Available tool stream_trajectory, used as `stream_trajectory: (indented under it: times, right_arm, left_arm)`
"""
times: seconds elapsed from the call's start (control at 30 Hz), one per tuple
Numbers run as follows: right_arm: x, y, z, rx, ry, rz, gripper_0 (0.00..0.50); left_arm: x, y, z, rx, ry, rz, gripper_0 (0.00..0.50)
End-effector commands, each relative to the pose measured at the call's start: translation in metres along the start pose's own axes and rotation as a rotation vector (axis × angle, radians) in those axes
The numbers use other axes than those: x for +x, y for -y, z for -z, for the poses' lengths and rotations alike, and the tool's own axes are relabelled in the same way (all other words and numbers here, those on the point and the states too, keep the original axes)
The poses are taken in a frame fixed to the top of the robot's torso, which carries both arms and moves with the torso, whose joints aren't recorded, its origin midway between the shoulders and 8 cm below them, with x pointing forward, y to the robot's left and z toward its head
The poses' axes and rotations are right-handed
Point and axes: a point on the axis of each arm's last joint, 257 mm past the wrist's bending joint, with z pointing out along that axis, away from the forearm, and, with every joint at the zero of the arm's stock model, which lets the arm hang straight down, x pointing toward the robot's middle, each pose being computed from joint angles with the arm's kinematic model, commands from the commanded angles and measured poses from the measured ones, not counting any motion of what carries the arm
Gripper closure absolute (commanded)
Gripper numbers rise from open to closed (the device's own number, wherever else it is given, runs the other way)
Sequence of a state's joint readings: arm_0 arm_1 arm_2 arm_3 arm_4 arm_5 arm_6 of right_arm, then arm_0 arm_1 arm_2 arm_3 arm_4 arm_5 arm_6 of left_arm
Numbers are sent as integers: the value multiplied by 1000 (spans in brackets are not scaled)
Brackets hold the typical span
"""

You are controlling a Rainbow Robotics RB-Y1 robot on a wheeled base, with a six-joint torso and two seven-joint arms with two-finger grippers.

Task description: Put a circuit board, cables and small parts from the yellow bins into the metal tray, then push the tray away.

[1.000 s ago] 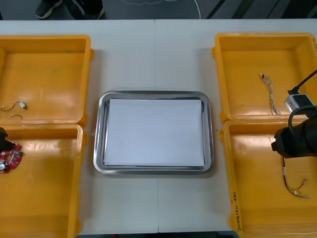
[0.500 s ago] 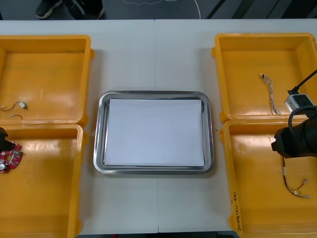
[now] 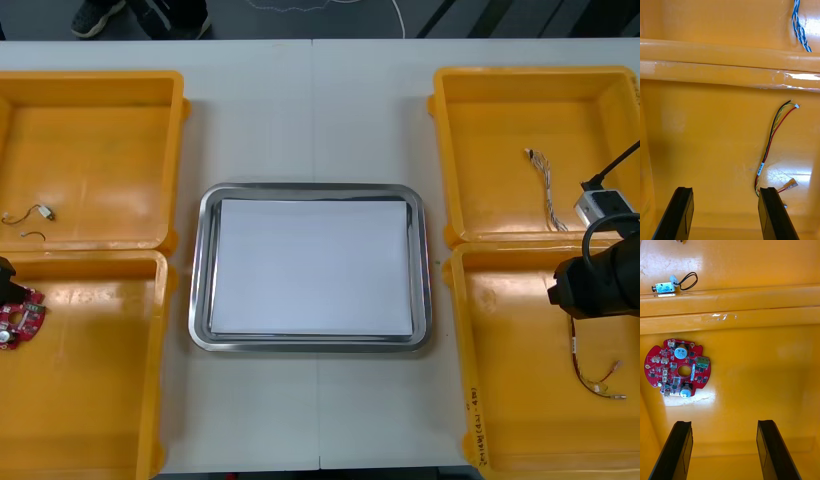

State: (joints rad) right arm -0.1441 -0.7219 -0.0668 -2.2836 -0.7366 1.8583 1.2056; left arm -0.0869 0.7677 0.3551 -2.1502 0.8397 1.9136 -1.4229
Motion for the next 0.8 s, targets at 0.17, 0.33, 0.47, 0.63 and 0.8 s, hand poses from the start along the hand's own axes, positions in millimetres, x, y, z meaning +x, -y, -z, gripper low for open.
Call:
stream_trajectory:
  times: [0.17, 0.33, 0.47, 0.63, 0.8]
  right_arm:
    - [2, 3, 2, -5, 5, -23, 0]
    - [2, 3, 2, -5, 5, -23, 0]
    - [2, 3, 2, -5, 5, -23, 0]
    - [2, 3, 2, -5, 5, -23, 0]
    - [36, 23, -15, 31, -97, -30, 0]
  left_arm:
    - [3, -5, 5, -13, 14, -78, 0]
    - [3, -5, 5, -13, 14, -78, 0]
    - [14, 1, -5, 14, -17, -69, 0]
    - [9, 3, -1, 23, -6, -79, 0]
    - [14, -1, 0, 28, -9, -100, 0]
